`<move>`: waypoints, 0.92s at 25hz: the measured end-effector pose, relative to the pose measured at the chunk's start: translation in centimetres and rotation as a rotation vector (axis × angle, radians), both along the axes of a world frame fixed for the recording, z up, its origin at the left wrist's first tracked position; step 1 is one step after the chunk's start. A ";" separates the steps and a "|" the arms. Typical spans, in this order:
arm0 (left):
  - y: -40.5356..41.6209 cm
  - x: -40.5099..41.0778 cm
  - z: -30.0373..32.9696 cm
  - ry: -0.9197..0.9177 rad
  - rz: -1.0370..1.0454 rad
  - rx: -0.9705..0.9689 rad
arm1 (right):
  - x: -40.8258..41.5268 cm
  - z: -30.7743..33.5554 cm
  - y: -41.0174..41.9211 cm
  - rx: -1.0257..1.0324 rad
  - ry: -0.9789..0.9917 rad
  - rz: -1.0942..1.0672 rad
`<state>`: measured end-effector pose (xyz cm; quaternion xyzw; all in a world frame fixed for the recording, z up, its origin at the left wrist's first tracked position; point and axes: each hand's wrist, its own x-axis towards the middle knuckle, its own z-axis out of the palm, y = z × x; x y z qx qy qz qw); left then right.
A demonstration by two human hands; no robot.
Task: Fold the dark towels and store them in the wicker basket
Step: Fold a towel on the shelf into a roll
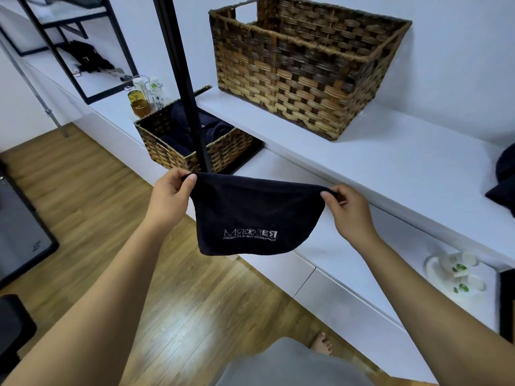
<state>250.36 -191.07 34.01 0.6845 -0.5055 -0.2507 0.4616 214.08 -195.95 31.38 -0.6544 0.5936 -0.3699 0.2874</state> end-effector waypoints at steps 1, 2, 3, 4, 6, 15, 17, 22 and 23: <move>0.0 -0.4 0.0 0.011 -0.015 0.012 | 0.0 -0.2 0.3 0.002 0.005 -0.006; 0.1 -0.8 0.0 0.037 -0.030 0.009 | 0.1 -0.2 0.8 0.001 -0.013 -0.019; 0.2 -1.2 0.3 0.081 -0.042 -0.012 | 0.3 0.0 1.3 -0.006 -0.057 -0.039; 0.3 -1.6 0.8 0.142 -0.063 -0.030 | 0.5 0.5 1.8 -0.014 -0.104 -0.055; 0.0 -2.0 1.4 0.216 -0.141 -0.007 | 0.8 1.5 2.6 -0.027 -0.148 -0.064; -2.2 -8.9 7.7 0.370 -0.523 -0.020 | -2.2 9.0 5.9 -0.253 -0.248 -0.191; -3.3 -11.5 8.9 0.421 -0.568 -0.006 | -4.3 10.7 6.4 -0.304 -0.233 -0.257; -6.4 -19.2 11.8 0.329 -0.561 -0.106 | -10.4 14.2 6.3 -0.379 -0.279 -0.424; -6.8 -20.5 12.8 0.323 -0.675 -0.096 | -11.6 15.0 6.2 -0.410 -0.287 -0.452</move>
